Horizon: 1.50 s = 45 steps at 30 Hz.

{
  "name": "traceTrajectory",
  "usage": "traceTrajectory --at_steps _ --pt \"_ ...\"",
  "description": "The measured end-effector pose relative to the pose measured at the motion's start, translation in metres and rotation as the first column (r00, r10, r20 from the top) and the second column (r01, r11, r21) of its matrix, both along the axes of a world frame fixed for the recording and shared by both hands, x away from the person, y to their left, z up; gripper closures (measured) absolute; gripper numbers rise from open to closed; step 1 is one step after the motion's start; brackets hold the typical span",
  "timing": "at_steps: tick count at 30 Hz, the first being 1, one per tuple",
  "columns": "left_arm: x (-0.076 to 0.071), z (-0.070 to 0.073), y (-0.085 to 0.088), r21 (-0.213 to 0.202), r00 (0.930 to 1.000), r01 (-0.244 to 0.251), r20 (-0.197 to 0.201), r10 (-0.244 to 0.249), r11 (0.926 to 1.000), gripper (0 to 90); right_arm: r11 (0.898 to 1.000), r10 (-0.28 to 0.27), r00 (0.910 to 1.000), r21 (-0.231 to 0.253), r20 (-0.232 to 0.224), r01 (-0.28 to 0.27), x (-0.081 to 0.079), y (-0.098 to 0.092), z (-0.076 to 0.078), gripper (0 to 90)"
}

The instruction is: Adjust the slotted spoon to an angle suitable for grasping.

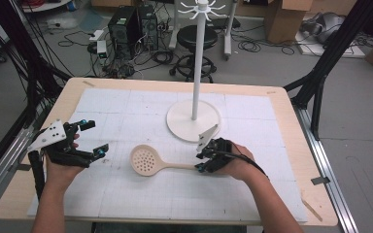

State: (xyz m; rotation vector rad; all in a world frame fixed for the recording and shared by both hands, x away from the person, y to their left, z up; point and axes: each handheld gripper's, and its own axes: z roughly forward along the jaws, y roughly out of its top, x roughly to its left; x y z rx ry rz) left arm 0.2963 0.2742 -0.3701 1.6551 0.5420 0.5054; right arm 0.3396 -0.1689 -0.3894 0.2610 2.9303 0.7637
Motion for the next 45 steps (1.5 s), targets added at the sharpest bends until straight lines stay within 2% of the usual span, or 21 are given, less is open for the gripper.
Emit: traceTrajectory --at_steps 4,8,13,15,17,23,28,33,39,41,43,45 --pt "-0.001 0.000 0.000 -0.007 1.0000 0.000 0.003 0.000 1.0000 5.9 0.999 -0.046 0.9989 -0.003 -0.002 0.046 -0.004 -0.021 -0.001 56.6" --pt "0.001 -0.001 -0.001 0.001 1.0000 -0.002 -0.001 0.002 1.0000 5.9 0.998 -0.063 0.9980 0.008 -0.003 0.063 -0.008 -0.036 -0.004 57.7" --pt "0.001 -0.001 -0.002 0.004 1.0000 0.001 -0.003 -0.001 1.0000 5.9 0.997 -0.080 0.9964 -0.020 -0.029 0.079 -0.012 -0.044 -0.019 57.0" --pt "0.001 -0.001 -0.002 0.002 1.0000 0.002 -0.002 -0.002 1.0000 5.9 0.996 -0.083 0.9959 -0.019 -0.035 0.082 -0.011 -0.044 -0.023 59.2" --pt "0.001 -0.001 -0.002 -0.001 1.0000 0.002 -0.001 -0.002 1.0000 5.9 0.997 -0.074 0.9968 -0.025 -0.029 0.074 -0.011 -0.042 -0.025 64.7" --pt "0.001 0.000 -0.002 -0.003 1.0000 0.002 0.003 -0.002 1.0000 5.9 0.999 -0.049 0.9987 -0.013 -0.016 0.049 -0.009 -0.032 -0.026 66.2" --pt "0.001 0.001 -0.004 -0.004 1.0000 0.009 0.003 -0.009 1.0000 5.9 1.000 0.008 0.9999 -0.006 0.006 -0.008 -0.006 -0.007 -0.026 67.1" --pt "0.001 0.001 -0.004 -0.004 0.9999 0.010 0.003 -0.010 0.9999 5.9 0.998 0.057 0.9984 0.002 0.004 -0.057 0.001 0.020 -0.027 67.3" --pt "0.001 0.001 -0.002 -0.006 0.9999 0.011 0.007 -0.011 0.9999 5.9 0.997 0.072 0.9974 -0.009 0.004 -0.072 0.008 0.035 -0.026 66.7" --pt "0.001 0.001 -0.001 -0.004 0.9999 0.012 0.008 -0.012 0.9999 5.9 0.998 0.070 0.9975 -0.002 0.007 -0.070 0.008 0.035 -0.026 64.0" --pt "0.001 0.001 -0.002 -0.005 0.9999 0.013 0.005 -0.013 0.9999 5.9 0.998 0.065 0.9977 0.025 0.020 -0.065 0.008 0.032 -0.022 60.0" --pt "0.001 0.001 -0.002 -0.006 0.9999 0.011 0.002 -0.011 0.9999 5.9 0.997 0.037 0.9990 0.073 0.026 -0.039 0.006 0.026 -0.014 57.6"
